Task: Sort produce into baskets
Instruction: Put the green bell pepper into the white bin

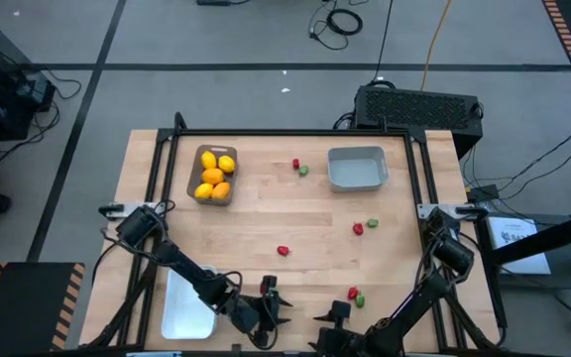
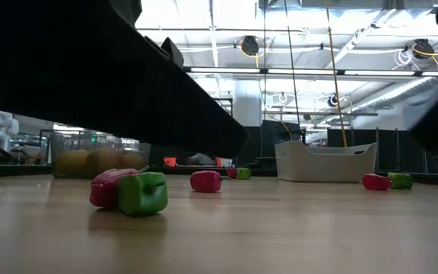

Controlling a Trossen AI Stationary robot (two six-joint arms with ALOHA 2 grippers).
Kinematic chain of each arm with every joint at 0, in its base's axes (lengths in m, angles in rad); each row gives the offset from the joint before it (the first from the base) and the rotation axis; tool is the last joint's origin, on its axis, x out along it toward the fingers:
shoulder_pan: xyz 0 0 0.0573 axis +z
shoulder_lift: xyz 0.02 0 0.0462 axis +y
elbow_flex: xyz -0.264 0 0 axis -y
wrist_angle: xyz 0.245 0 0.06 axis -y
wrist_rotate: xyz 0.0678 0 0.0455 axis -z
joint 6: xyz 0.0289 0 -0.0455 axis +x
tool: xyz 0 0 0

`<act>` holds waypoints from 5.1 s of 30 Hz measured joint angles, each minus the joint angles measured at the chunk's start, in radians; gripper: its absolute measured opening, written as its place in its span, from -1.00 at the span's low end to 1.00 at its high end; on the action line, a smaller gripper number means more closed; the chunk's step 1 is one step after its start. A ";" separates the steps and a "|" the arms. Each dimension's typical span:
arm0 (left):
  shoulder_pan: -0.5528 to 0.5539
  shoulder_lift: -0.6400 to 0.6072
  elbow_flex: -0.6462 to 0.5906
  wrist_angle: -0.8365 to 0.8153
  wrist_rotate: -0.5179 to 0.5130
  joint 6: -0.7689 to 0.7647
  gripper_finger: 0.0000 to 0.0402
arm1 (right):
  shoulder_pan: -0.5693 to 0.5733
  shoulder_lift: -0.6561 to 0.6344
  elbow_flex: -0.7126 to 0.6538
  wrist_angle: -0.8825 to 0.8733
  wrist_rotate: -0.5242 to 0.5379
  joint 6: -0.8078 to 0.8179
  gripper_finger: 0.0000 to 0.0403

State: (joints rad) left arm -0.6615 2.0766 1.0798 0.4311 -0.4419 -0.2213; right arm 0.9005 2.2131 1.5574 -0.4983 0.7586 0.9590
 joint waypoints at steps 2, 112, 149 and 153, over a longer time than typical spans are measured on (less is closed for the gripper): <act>0.000 0.000 0.000 -0.007 0.000 0.000 -0.11 | 0.000 0.000 0.000 0.002 0.004 -0.003 0.48; -0.438 -0.478 0.071 -1.293 -0.136 -0.786 -0.46 | -0.019 -0.002 0.000 0.069 0.004 -0.014 0.48; -0.307 -0.360 0.071 -1.119 -0.037 -0.604 -0.46 | -0.019 -0.002 0.000 0.069 0.003 -0.025 0.48; -0.307 -0.361 0.071 -1.119 -0.041 -0.604 -0.46 | -0.019 -0.002 0.000 0.069 0.003 -0.025 0.48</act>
State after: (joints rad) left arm -0.9680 1.7157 1.1507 -0.6877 -0.4833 -0.8253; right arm 0.8818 2.2108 1.5577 -0.4290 0.7620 0.9340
